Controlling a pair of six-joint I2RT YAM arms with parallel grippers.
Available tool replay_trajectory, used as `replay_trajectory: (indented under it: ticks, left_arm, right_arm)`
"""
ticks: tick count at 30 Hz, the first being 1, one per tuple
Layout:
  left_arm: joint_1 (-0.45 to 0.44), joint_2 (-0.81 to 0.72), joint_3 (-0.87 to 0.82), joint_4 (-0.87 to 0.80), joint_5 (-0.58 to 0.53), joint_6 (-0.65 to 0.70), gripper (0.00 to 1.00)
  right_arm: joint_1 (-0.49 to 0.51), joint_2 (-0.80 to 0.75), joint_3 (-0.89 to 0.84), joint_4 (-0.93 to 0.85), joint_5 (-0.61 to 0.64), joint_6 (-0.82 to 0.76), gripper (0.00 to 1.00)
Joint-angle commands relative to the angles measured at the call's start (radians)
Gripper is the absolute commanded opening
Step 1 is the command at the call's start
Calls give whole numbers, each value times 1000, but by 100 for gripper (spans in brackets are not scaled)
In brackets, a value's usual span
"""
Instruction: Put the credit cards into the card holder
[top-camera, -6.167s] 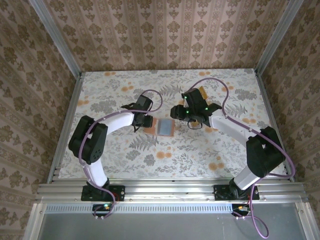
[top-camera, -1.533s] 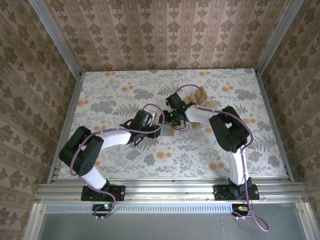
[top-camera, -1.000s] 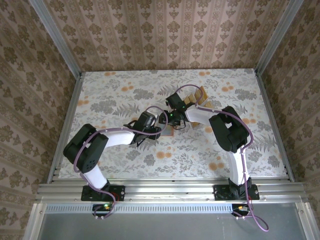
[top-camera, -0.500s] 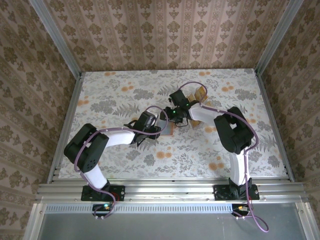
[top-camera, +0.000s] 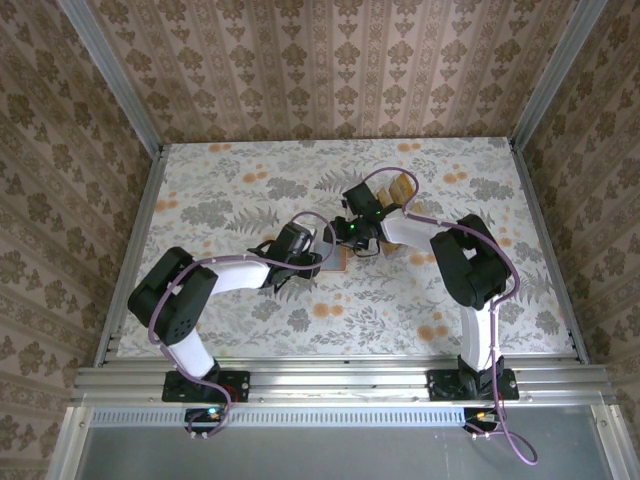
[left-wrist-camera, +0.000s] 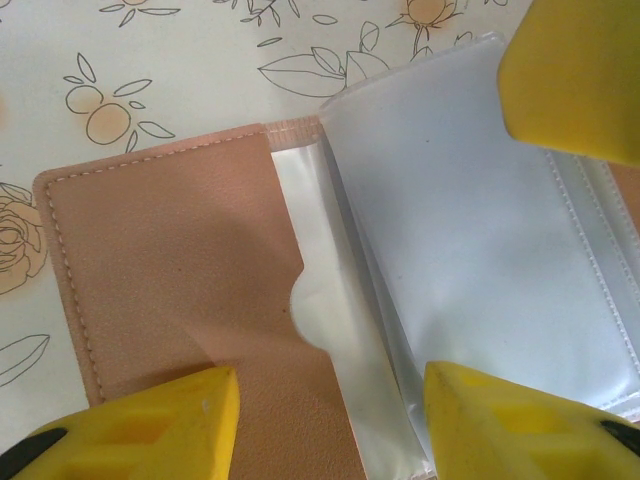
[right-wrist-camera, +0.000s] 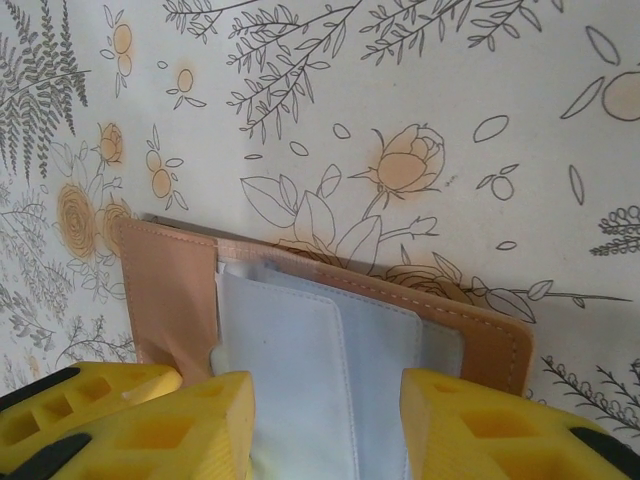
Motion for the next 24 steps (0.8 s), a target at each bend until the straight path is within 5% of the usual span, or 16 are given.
replay_trajectory:
  ticks: [1,24]
  left_arm:
    - [-6,15,-8,-24,-17,6,53]
    - [-5,17,-11,-22,-15,3,53]
  right_arm:
    - [7,16,-6,14,-20,18,44]
    - [21,54,28,15,-34,19,42]
